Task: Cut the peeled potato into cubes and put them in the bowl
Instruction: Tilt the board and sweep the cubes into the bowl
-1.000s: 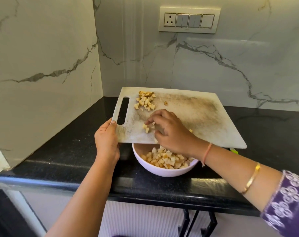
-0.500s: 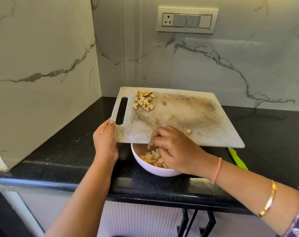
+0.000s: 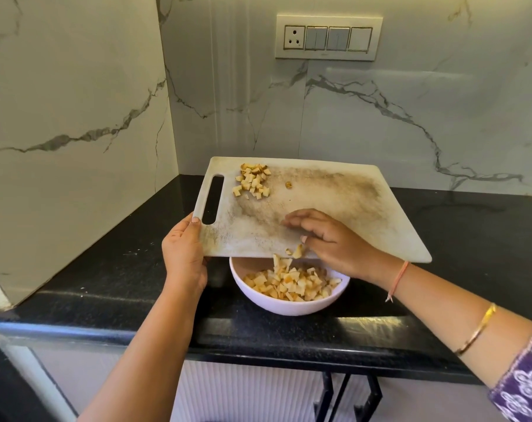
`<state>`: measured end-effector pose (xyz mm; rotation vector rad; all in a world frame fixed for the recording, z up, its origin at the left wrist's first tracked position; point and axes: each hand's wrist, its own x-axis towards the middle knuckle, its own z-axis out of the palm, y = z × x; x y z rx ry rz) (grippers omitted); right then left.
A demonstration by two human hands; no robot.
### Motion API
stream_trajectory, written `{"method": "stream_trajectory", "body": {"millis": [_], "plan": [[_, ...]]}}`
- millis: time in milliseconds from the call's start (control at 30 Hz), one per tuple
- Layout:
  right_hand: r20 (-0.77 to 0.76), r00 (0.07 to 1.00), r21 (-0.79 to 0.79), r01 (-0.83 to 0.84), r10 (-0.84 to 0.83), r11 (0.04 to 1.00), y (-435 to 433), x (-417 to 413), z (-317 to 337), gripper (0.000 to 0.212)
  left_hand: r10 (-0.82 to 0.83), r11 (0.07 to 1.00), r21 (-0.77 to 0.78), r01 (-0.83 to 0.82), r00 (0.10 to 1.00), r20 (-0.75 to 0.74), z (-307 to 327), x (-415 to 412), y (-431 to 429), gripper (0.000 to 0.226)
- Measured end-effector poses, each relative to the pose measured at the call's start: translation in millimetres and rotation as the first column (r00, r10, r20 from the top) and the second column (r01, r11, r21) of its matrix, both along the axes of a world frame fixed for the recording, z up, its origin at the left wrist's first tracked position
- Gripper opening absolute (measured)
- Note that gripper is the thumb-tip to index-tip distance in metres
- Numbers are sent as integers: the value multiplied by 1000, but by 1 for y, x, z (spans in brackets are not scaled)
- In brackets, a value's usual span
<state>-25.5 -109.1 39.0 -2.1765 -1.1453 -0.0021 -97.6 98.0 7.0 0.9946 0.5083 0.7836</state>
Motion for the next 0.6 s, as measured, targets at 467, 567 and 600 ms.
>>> {"method": "stream_trajectory", "body": {"millis": [467, 567, 600], "plan": [[100, 995, 190, -45, 27, 981, 34, 2, 11, 26, -14, 1000, 7, 14, 1000, -9, -6, 0, -4, 14], [212, 973, 210, 48, -93, 977, 62, 32, 28, 24, -16, 1000, 13, 17, 1000, -4, -6, 1, -5, 15], [218, 967, 194, 86, -129, 977, 73, 42, 34, 26, -17, 1000, 12, 17, 1000, 2, -5, 2, -4, 16]]}}
